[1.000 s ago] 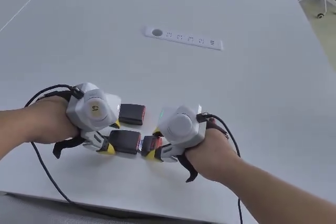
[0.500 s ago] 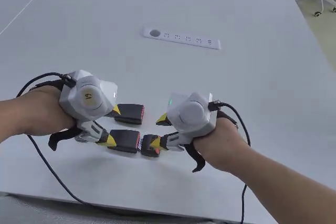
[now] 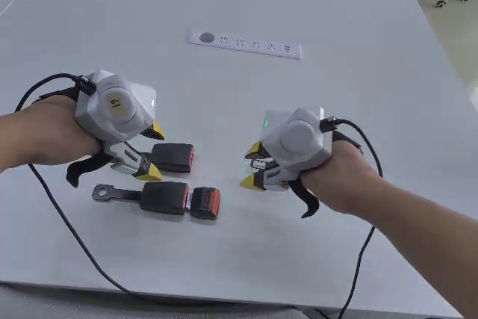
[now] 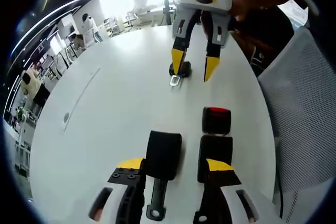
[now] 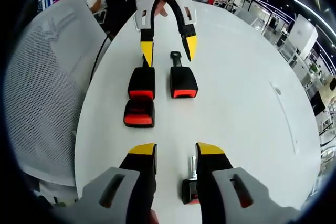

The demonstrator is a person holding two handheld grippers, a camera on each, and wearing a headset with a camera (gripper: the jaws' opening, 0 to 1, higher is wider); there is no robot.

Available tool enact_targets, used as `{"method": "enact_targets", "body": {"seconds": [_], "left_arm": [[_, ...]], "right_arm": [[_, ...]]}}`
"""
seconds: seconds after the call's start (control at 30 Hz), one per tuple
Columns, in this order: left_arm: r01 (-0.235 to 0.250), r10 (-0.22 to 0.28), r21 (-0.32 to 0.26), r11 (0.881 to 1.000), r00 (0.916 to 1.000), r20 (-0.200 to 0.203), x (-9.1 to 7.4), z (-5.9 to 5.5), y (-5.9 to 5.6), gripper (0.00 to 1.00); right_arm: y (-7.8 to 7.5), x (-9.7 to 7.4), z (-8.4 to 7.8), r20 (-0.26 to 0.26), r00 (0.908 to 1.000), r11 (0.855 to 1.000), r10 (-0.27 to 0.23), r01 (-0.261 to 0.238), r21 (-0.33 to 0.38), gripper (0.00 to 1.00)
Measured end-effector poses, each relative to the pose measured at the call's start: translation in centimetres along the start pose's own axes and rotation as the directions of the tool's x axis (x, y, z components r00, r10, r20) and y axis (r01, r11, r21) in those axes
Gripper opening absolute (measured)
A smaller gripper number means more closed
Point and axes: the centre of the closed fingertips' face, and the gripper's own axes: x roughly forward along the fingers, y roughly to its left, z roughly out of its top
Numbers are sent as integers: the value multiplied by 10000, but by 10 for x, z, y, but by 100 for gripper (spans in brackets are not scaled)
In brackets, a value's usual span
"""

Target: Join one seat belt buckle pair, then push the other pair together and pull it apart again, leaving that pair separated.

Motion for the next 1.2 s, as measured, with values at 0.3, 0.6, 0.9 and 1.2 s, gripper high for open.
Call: {"method": "enact_targets", "body": {"seconds": [0.3,0.6,0.9,1.2], "left_arm": [[263,-263,-278,9993,9997,6,15,-7,12,44],[596,-590,146,9981,9976,-373,29,-10,15,45],[865,-845,269,9959,9942,-664,38,-16,16,44],[1187,-1150,410,9921,9899,-823,44,-23,12,39]], "right_arm": [[-21,-11,-50,-831,9964,9999,-135,132,-37,33],[-30,-17,-71,-1006,9949,9999,-115,126,107,25],[-32,-10,-81,-1084,9940,9995,145,-113,307,30],[-32,0,-82,-1090,9931,9989,442,-425,175,32]]}}
